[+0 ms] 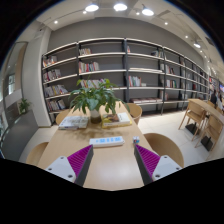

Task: Unplug charger

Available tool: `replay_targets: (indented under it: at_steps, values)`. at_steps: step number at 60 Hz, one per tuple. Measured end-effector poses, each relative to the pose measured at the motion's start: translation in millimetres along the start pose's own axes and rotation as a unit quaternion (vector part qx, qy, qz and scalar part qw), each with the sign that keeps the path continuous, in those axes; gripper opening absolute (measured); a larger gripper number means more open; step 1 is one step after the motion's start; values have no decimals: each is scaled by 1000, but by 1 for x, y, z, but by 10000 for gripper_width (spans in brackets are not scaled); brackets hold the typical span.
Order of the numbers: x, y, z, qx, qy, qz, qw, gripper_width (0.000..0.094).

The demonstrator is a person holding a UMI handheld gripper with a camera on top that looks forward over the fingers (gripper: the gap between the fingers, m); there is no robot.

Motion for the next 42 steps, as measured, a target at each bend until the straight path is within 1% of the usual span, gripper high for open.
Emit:
replay_targets:
  at_steps: [3, 4, 11, 17, 24, 30, 42]
  values:
    - [14, -14, -15, -2, -19, 12, 1000, 823]
    - [18, -21, -33, -1, -22, 14, 1000, 827]
    - [45, -45, -57, 11, -56, 30, 998, 824]
    - [61, -64, -81, 30, -71, 44, 996, 829]
    - [80, -74, -84, 39, -78, 60, 994, 826]
    - [91, -78, -87, 53, -67, 61, 994, 827]
    - [103, -85, -89, 56, -74, 74, 993, 829]
Point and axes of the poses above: the point between the fingertips, and its own axes, seen from behind it with the camera up: y to the right, z up, x backward, against the way the camera looks, the point moved 10 cm from there along x, backward, against the way the camera looks, and after that the axes turned 1 degree about x, right-handed, at the moved point
